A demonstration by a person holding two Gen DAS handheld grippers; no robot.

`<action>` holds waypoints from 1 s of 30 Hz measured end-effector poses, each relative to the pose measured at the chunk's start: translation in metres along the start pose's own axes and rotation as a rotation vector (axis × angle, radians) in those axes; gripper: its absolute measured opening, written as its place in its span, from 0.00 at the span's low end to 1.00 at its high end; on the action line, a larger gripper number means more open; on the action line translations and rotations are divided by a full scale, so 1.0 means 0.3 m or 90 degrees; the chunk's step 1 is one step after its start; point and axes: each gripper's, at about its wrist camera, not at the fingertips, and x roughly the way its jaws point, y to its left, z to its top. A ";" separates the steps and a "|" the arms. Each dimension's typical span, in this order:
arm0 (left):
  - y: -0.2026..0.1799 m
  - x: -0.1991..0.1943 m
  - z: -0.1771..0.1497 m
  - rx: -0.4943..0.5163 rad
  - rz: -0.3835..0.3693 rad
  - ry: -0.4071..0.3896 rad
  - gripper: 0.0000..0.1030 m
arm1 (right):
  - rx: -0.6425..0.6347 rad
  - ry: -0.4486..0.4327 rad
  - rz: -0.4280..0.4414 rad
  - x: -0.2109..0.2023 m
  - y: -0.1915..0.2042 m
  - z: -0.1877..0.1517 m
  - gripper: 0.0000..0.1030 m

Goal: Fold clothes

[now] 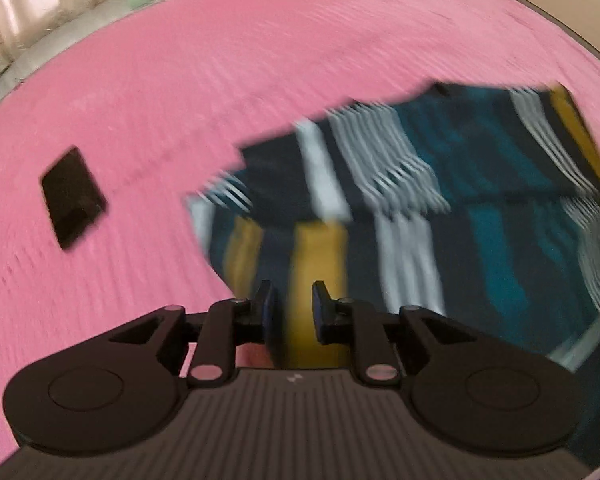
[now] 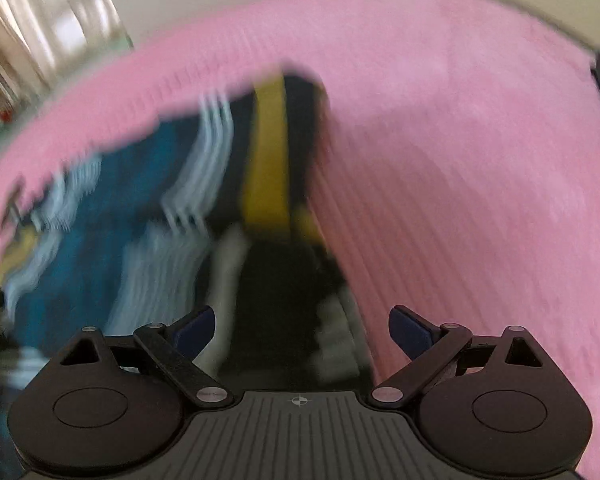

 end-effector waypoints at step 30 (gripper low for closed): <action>-0.206 -0.243 -0.651 0.127 -0.006 -0.027 0.26 | -0.151 0.060 -0.016 -0.210 -0.044 -0.449 1.00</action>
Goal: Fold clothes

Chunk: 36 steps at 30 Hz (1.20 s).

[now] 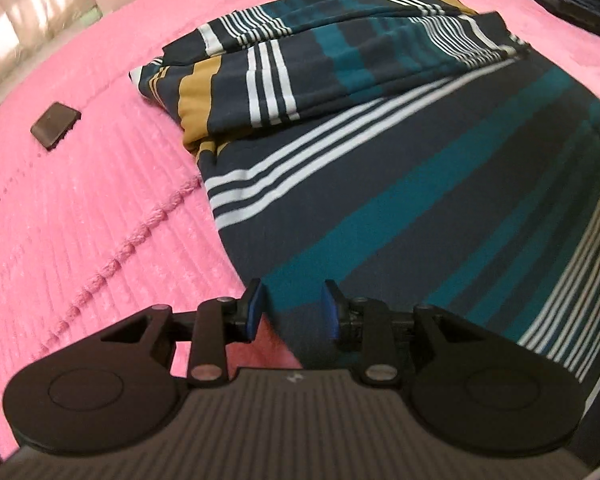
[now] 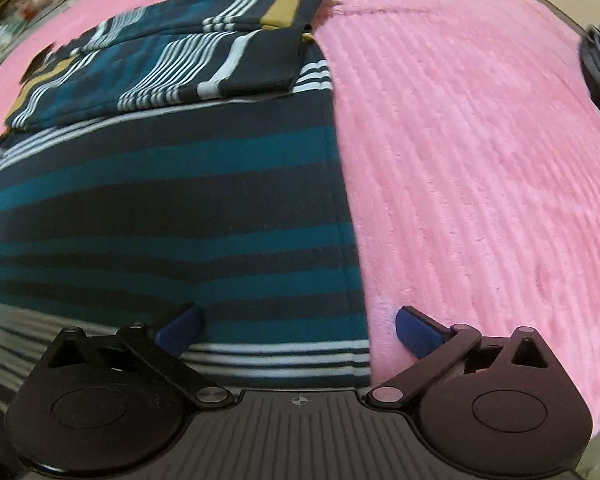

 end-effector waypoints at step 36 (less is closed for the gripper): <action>-0.476 -0.357 -0.452 0.194 0.113 -0.145 0.37 | -0.236 -0.230 -0.008 -0.151 0.029 -0.314 1.00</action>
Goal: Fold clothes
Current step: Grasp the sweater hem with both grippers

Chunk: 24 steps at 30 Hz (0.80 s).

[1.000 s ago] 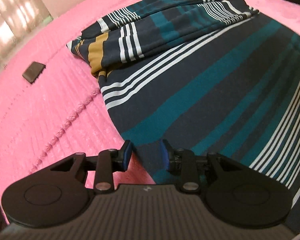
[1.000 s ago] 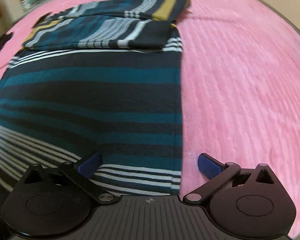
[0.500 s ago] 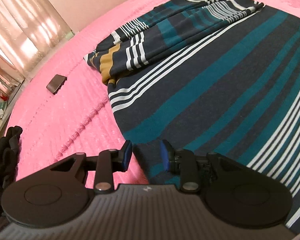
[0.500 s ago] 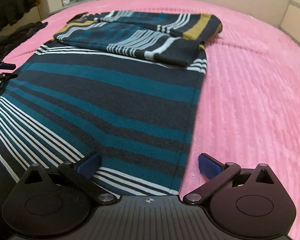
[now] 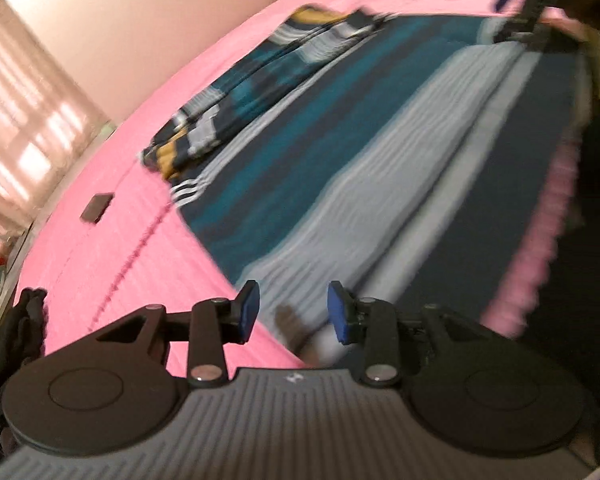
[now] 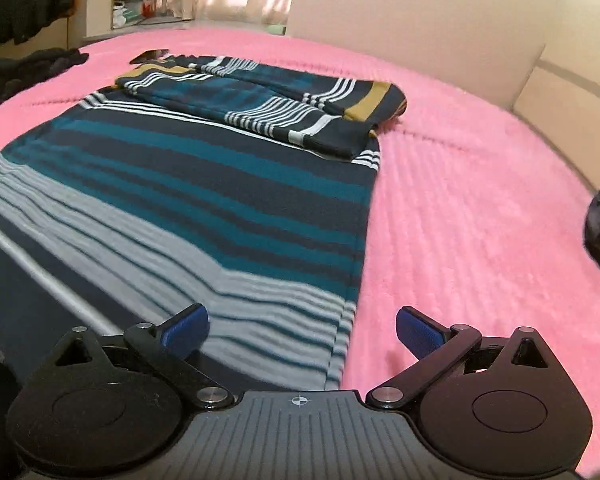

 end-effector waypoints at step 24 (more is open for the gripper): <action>-0.305 -0.058 -0.043 0.212 0.018 -0.028 0.42 | 0.006 -0.042 0.009 -0.122 0.097 -0.052 1.00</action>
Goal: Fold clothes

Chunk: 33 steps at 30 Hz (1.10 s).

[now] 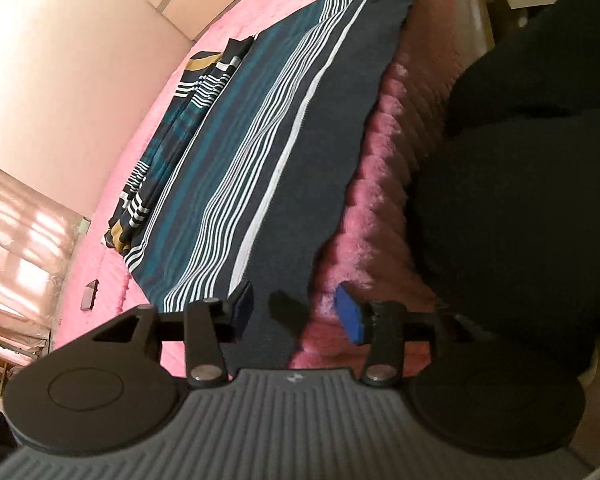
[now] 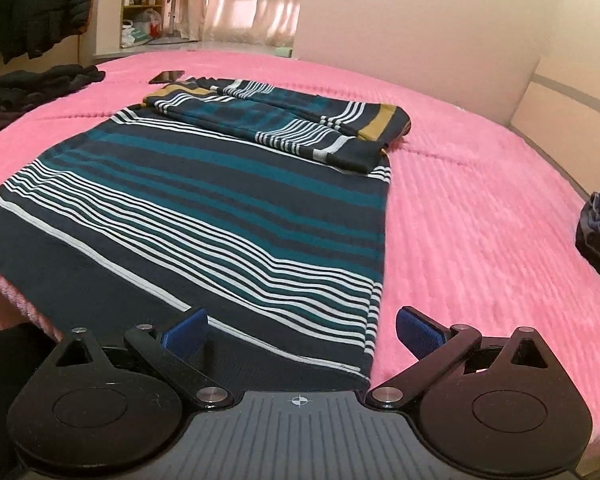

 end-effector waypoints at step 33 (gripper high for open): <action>0.271 0.010 0.058 -0.213 0.085 0.010 0.04 | -0.408 -0.160 0.101 -0.011 0.413 -0.129 0.84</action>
